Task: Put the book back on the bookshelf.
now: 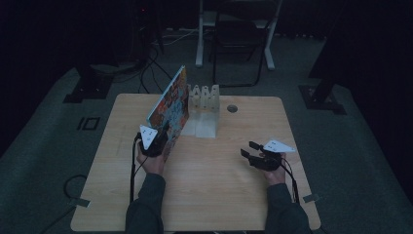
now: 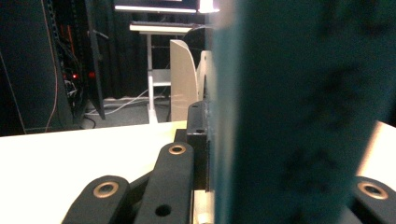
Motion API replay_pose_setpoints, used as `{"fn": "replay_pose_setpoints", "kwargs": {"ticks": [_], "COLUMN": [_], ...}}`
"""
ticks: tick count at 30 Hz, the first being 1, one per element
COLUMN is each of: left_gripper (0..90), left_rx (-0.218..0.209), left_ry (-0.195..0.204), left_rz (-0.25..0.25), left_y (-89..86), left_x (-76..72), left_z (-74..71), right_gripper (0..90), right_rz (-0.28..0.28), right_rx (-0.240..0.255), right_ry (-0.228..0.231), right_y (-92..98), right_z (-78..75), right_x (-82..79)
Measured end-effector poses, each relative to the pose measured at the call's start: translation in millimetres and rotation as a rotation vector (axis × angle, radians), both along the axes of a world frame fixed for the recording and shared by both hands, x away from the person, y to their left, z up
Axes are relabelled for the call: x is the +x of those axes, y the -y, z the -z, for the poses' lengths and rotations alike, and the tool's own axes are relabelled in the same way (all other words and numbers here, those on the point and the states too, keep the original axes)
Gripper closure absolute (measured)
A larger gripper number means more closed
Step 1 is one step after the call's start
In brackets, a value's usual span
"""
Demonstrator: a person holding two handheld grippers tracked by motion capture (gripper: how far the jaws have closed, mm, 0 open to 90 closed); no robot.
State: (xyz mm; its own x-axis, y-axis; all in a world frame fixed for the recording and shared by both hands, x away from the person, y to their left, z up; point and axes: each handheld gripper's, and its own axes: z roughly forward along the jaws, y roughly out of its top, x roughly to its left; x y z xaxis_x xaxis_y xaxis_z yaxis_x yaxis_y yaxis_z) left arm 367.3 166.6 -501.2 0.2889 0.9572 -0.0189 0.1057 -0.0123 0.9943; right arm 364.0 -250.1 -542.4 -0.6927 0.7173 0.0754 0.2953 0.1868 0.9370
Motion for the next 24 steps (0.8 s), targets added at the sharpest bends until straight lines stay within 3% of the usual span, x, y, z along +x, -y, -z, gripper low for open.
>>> {"fn": "replay_pose_setpoints", "kwargs": {"ticks": [5,7,10,14,16,24], "left_gripper": [77.7,76.6,75.5,67.0,65.5,61.0], "left_rx": [-0.01,0.007,0.015,0.017,0.032,0.016], "left_ry": [0.004,0.011,0.043,0.078,0.083,0.068], "left_rz": [-0.025,-0.025,-0.032,-0.032,-0.034,-0.032], "left_y": [-5.8,-7.7,-9.8,-13.4,-14.9,-24.4], "left_x": [0.9,0.1,-2.5,-6.6,-8.1,-9.9], "left_z": [-0.7,-2.6,-5.8,-12.5,-14.2,-11.8], "right_gripper": [43.3,43.3,43.3,43.3,43.2,43.2], "right_rz": [-0.001,-0.002,-0.004,-0.005,-0.006,-0.01], "right_rx": [0.001,0.0,-0.001,-0.003,-0.003,-0.005], "right_ry": [0.0,0.0,-0.002,-0.002,-0.004,-0.007], "right_y": [0.3,0.1,-0.5,-0.8,-1.0,-1.4], "right_z": [0.0,0.2,0.6,0.9,1.0,1.5], "right_x": [0.0,0.1,0.2,0.3,0.3,0.6]}}
